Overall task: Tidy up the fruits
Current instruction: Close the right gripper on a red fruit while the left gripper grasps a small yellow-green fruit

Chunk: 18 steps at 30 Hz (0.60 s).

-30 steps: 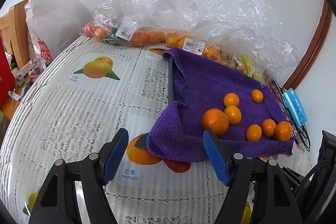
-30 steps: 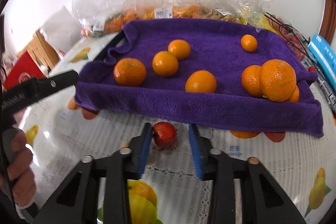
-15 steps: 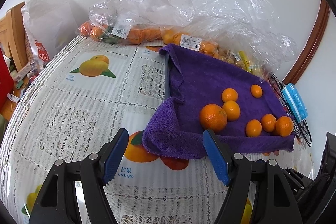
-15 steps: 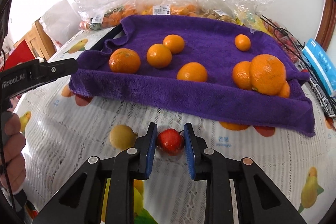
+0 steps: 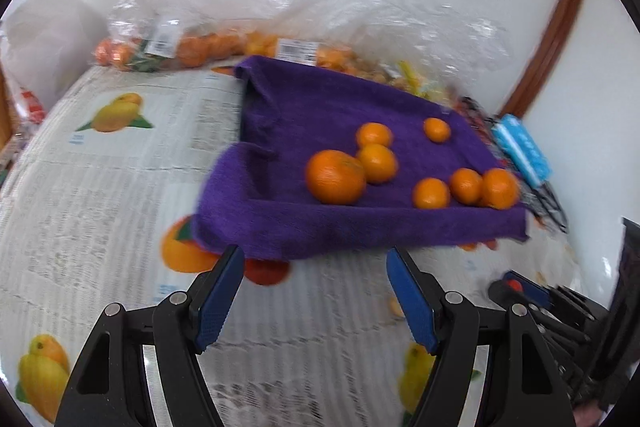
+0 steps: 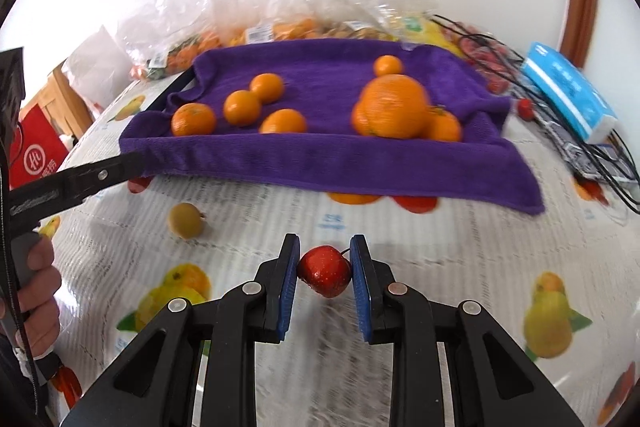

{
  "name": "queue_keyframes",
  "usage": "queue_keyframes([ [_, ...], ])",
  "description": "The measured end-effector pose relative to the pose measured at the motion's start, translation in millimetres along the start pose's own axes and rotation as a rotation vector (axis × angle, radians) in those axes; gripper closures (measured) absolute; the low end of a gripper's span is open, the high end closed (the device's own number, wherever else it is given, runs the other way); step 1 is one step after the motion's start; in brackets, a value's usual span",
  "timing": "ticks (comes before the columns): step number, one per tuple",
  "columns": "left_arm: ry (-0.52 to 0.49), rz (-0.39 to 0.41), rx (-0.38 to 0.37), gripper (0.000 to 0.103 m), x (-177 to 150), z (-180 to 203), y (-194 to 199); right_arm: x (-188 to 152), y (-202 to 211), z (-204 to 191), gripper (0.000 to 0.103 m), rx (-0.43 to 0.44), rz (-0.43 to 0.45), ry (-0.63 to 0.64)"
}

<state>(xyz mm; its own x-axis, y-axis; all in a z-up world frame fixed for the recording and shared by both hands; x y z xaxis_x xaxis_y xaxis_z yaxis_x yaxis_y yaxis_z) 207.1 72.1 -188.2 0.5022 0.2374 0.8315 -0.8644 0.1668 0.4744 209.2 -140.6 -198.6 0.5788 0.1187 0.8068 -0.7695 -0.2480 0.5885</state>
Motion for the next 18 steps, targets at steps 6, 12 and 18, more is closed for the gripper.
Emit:
queue_keyframes([
  [6,-0.046,-0.034,-0.040,0.031,-15.7,22.9,-6.1,-2.6,9.0,23.5,0.077,-0.026,0.016,-0.036],
  [12,-0.092,-0.048,-0.031,0.033,-30.6,39.6,-13.2,-1.7,14.9,40.8,0.077,-0.012,0.029,-0.041],
  [18,-0.168,-0.025,0.020,0.039,-40.4,51.5,-15.3,-1.0,7.4,52.2,0.077,0.024,0.018,-0.033],
])
Point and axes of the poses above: each gripper's, at about its wrist camera, not at the fingertips, and y roughly against the way its jaws point, z to its right, x to its top, the point moved 4 cm from there along -y, roughly the way its jaws point, and after that the axes turned 15 degrees about z, right-handed, at the moved point
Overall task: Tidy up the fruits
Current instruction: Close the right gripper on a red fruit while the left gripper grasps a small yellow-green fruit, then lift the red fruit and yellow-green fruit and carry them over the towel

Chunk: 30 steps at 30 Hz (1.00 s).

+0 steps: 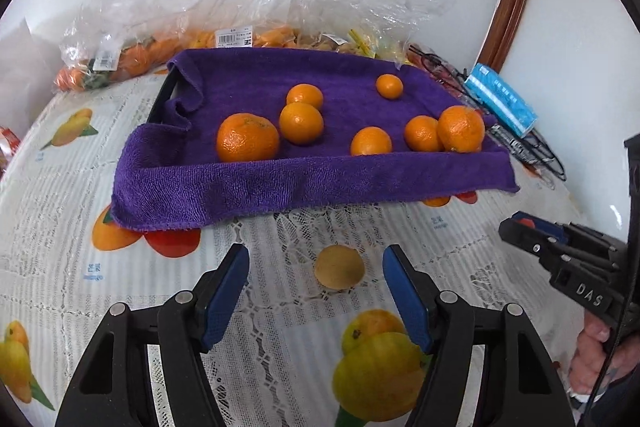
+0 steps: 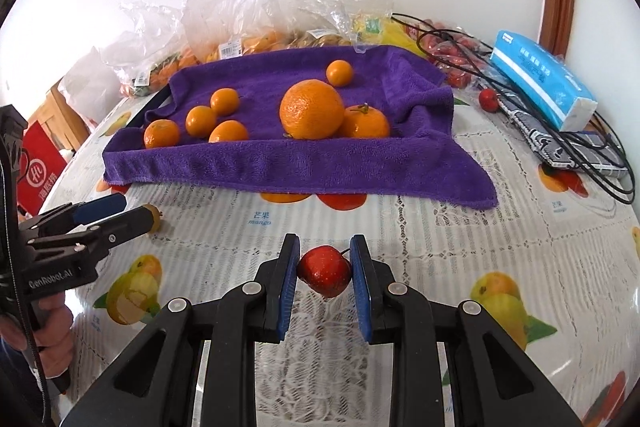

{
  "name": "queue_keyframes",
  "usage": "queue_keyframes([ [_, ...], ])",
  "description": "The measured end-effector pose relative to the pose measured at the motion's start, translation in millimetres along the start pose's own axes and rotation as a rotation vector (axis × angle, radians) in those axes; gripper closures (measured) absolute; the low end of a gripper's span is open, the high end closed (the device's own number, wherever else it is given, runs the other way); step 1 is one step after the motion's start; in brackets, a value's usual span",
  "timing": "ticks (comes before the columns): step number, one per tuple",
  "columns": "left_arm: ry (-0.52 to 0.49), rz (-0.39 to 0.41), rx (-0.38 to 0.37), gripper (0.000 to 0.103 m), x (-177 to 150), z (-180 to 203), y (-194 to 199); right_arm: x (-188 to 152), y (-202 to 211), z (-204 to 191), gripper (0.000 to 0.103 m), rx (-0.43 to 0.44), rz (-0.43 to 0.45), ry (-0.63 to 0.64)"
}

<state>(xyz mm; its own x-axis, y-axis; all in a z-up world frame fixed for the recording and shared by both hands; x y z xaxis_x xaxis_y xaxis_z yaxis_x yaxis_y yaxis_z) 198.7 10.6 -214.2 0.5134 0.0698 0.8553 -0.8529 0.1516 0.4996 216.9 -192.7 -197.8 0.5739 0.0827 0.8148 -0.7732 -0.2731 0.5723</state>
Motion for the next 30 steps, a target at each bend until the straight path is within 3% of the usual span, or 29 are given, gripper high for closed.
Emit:
queue_keyframes([
  [5,-0.013,-0.027,0.053,0.059,-3.0,-3.3,-4.5,2.1,-8.7,1.8,0.077,0.034,-0.016,0.008],
  [7,-0.012,-0.027,0.087,0.072,-2.5,-5.5,-4.3,2.8,-10.6,0.1,0.077,0.049,-0.018,0.015],
  [10,-0.001,-0.027,0.092,0.077,-2.5,-8.1,-3.3,2.7,-13.4,-3.5,0.077,0.066,-0.020,0.031],
  [20,-0.049,-0.037,0.110,0.077,-2.1,-2.3,-4.8,-8.1,-20.0,-4.1,0.077,0.070,-0.040,0.034],
  [30,-0.001,-0.028,0.074,0.077,0.8,-7.3,-4.0,-2.5,-11.1,-6.5,0.077,0.037,-0.013,0.025],
])
Point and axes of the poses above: each gripper's, at about its wrist camera, not at the fingertips, and y roughly against the way its jaws point, z to its right, x to its top, the point moved 4 cm from there along -y, roughly the way its jaws point, and after that the axes turned 15 degrees about z, right-handed, at the moved point
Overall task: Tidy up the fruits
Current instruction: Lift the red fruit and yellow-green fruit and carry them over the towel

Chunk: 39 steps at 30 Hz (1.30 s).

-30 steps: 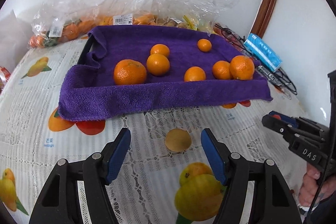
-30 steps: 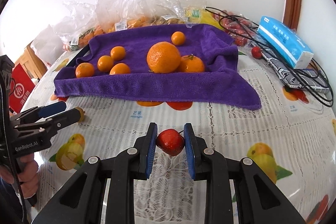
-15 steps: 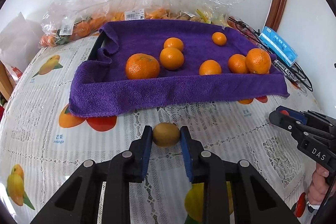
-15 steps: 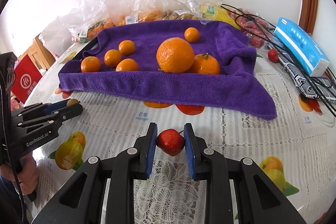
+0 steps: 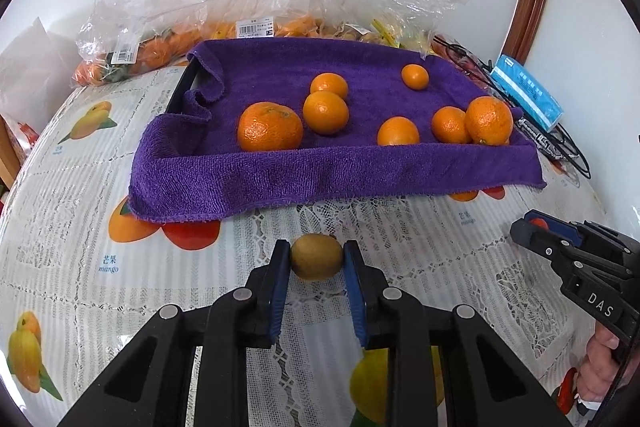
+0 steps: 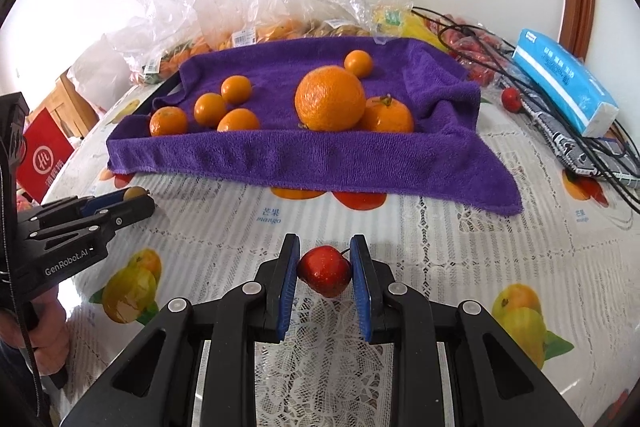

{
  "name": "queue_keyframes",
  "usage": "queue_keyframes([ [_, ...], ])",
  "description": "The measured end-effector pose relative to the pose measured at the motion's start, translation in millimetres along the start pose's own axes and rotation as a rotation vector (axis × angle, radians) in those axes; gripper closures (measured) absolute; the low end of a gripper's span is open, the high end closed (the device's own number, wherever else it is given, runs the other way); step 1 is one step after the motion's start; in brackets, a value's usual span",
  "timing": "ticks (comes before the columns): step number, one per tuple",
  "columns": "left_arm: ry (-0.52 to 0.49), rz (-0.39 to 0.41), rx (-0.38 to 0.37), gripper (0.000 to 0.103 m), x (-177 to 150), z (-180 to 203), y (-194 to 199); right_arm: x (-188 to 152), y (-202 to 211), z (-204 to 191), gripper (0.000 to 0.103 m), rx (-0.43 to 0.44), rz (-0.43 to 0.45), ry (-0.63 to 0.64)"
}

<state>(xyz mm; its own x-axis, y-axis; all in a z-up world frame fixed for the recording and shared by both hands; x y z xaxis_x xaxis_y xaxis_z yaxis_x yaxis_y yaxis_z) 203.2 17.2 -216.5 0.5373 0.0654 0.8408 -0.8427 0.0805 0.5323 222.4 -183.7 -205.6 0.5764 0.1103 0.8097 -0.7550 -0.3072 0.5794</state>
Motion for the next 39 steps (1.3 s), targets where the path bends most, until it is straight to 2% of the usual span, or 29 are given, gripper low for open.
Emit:
queue_keyframes([
  [14,0.031,0.004,-0.088,0.077,14.3,2.2,4.0,24.1,19.8,-3.3,0.077,-0.055,0.059,-0.031],
  [26,0.071,0.023,-0.075,0.077,30.0,-15.6,13.4,38.1,18.8,-19.8,0.077,-0.044,0.087,-0.026],
  [34,0.101,0.047,-0.092,0.077,56.4,-21.6,13.7,59.6,13.4,-24.2,0.077,-0.031,0.127,-0.030],
  [39,0.107,0.076,-0.073,0.077,76.5,-26.1,7.4,75.0,3.8,-23.3,0.077,-0.020,0.155,-0.049],
])
Point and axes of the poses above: each gripper's, at about its wrist camera, not at the fingertips, and y roughly against the way its jaws point, z to its right, x to its top, the point moved 4 cm from there along -y, roughly the way its jaws point, and after that the axes turned 15 degrees about z, right-handed, at the moved point
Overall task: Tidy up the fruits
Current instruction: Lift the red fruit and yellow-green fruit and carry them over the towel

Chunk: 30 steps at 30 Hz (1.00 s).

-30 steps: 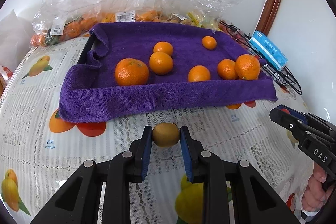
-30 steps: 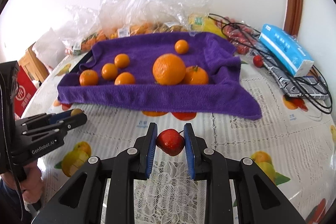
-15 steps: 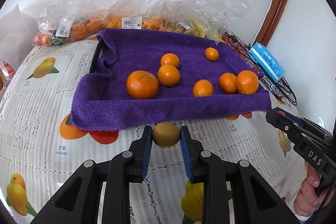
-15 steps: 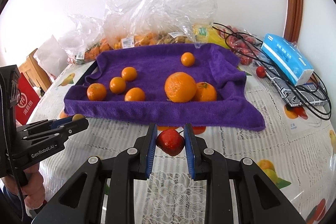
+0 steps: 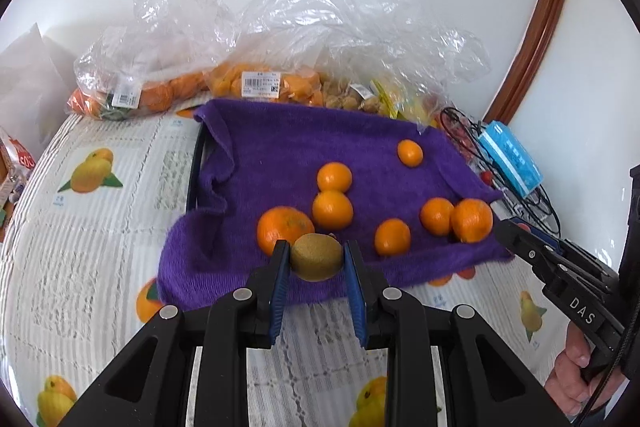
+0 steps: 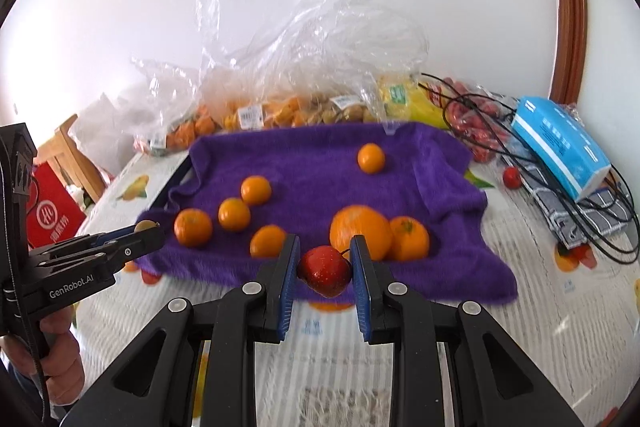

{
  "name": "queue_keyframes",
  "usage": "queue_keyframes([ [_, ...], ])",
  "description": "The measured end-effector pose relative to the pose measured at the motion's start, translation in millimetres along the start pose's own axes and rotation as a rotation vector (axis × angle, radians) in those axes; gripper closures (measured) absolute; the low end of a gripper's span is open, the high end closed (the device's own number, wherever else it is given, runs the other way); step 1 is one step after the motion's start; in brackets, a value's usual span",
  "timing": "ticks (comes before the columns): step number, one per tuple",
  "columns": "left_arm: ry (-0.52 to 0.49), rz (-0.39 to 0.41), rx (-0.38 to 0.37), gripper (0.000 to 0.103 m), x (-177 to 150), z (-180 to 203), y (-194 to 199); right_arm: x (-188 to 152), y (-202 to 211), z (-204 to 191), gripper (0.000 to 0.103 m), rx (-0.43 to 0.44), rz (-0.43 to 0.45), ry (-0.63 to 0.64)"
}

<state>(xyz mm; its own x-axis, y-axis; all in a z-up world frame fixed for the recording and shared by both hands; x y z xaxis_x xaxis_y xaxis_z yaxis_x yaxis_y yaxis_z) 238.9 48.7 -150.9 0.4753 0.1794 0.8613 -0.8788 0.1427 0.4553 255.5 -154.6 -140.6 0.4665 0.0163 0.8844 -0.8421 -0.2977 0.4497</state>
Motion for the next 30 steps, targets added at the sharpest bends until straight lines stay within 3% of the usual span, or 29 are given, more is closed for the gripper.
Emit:
queue_keyframes([
  [17,0.024,0.048,0.045,0.077,39.3,-12.2,-32.4,38.8,-44.7,-2.0,0.077,0.018,0.046,0.014],
  [30,0.062,0.030,0.078,0.077,28.8,-30.0,-45.8,24.7,-65.0,8.7,0.077,0.008,0.039,-0.011],
])
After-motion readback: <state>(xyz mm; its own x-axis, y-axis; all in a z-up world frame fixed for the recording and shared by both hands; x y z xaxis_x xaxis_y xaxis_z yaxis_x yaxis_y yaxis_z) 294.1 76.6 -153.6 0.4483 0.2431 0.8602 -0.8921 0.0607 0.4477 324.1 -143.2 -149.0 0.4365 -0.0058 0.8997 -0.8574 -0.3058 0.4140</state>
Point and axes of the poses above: each gripper's, at about its wrist camera, not at the fingertips, and y roughly against the way its jaws point, z to its right, x to its top, the point moved 4 cm from there along -y, roughly the way its jaws point, and after that the axes turned 15 degrees about z, right-handed, at the moved point
